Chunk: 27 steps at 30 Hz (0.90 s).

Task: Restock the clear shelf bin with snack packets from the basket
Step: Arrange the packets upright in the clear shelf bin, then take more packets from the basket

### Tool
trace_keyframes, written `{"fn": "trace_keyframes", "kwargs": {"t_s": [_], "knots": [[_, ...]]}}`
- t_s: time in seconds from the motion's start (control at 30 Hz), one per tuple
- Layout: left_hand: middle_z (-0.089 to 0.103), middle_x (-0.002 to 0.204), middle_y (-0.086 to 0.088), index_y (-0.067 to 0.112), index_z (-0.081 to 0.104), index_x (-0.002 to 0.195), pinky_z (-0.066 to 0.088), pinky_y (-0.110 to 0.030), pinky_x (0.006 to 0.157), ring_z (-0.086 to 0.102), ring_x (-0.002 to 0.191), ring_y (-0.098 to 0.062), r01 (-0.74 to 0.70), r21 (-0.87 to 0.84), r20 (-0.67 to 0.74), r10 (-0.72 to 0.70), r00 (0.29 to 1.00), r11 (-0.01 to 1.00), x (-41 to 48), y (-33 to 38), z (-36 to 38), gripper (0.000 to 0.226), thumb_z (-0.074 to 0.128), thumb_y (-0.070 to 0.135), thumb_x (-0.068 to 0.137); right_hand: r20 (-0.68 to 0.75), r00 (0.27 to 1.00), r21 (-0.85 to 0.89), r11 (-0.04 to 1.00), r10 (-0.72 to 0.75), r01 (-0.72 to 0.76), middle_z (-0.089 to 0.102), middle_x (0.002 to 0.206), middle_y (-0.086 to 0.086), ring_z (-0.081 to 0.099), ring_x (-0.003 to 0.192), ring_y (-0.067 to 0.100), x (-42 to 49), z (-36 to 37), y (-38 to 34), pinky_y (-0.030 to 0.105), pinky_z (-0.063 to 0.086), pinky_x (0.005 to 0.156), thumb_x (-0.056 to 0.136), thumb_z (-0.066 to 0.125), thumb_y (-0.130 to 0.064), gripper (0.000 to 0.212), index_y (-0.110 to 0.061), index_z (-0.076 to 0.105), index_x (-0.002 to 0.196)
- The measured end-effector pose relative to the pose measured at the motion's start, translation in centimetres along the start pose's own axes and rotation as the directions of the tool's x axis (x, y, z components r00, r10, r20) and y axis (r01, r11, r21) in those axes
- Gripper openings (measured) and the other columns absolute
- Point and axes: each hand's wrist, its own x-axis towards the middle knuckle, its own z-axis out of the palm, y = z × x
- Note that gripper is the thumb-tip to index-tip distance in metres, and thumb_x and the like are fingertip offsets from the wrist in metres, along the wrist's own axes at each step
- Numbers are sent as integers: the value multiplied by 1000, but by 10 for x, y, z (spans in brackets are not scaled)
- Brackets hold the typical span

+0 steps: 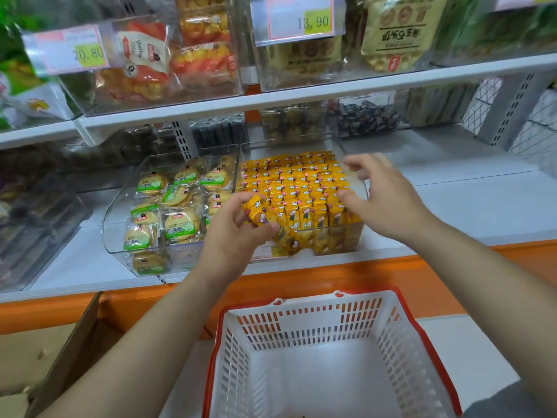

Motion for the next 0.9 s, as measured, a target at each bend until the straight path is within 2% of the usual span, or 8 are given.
{"fn": "trace_keyframes", "kwargs": {"t_s": [0.07, 0.17, 0.3, 0.5, 0.63, 0.73, 0.8, 0.9], "knots": [[73, 92, -7, 26, 62, 121, 64, -41, 71, 70, 75, -28, -34, 100, -26, 37, 999, 994, 10, 6, 4, 43, 79, 8, 86, -15, 996, -88, 992, 92, -93, 45, 138, 4, 53, 122, 26, 5, 0, 18, 38, 44, 97, 88, 69, -37, 67, -21, 40, 145], [62, 76, 6, 27, 62, 126, 51, -15, 52, 56, 55, 2, -78, 220, -49, 91, 995, 972, 35, 7, 15, 47, 80, 11, 86, 141, 970, -58, 980, 196, -189, 44, 138, 5, 53, 121, 27, 3, 9, 37, 42, 46, 96, 86, 72, -43, 78, -21, 32, 149], [54, 82, 8, 28, 60, 134, 44, -12, 44, 54, 58, -3, -64, 387, -38, 85, 996, 920, 66, -5, 38, 54, 81, 13, 86, 236, 959, 118, 974, 160, -191, 41, 117, -6, 55, 110, 21, -2, 17, 43, 38, 48, 92, 75, 84, -39, 80, -34, 38, 140], [60, 123, 5, 26, 61, 139, 46, -27, 79, 58, 100, -14, -19, 530, 48, -8, 999, 848, 86, -37, 56, 60, 84, 30, 84, 215, 964, 62, 983, 154, -171, 41, 128, -2, 58, 108, 20, -5, 24, 52, 36, 53, 87, 69, 89, -32, 97, -33, 30, 146], [63, 131, 3, 27, 63, 137, 46, -28, 82, 59, 112, -17, -51, 632, 100, -16, 995, 773, 90, -47, 61, 55, 82, 35, 86, 172, 974, 12, 988, 150, -154, 41, 132, 0, 58, 107, 20, -5, 30, 55, 30, 49, 79, 75, 86, -31, 90, -31, 28, 145], [64, 104, 7, 32, 64, 116, 48, -24, 65, 62, 92, -15, -54, 640, 104, -17, 994, 767, 88, -46, 62, 34, 81, 31, 86, 165, 976, -2, 989, 145, -147, 43, 132, 1, 59, 106, 20, -5, 31, 55, 30, 48, 78, 75, 86, -32, 90, -31, 28, 145], [66, 95, 10, 34, 65, 93, 48, -20, 65, 63, 89, -11, -68, 624, 112, -3, 994, 779, 88, -47, 62, 15, 77, 25, 90, 162, 976, -1, 989, 149, -151, 43, 132, 2, 59, 106, 20, -5, 31, 54, 29, 47, 77, 75, 86, -32, 91, -31, 28, 145], [68, 94, 15, 35, 68, 83, 49, -16, 68, 61, 87, -3, -89, 630, 152, -10, 988, 772, 86, -43, 61, 17, 68, 23, 95, 173, 972, -13, 988, 156, -156, 43, 133, 3, 57, 105, 20, -7, 30, 51, 29, 45, 77, 75, 85, -33, 93, -30, 26, 147]]}}
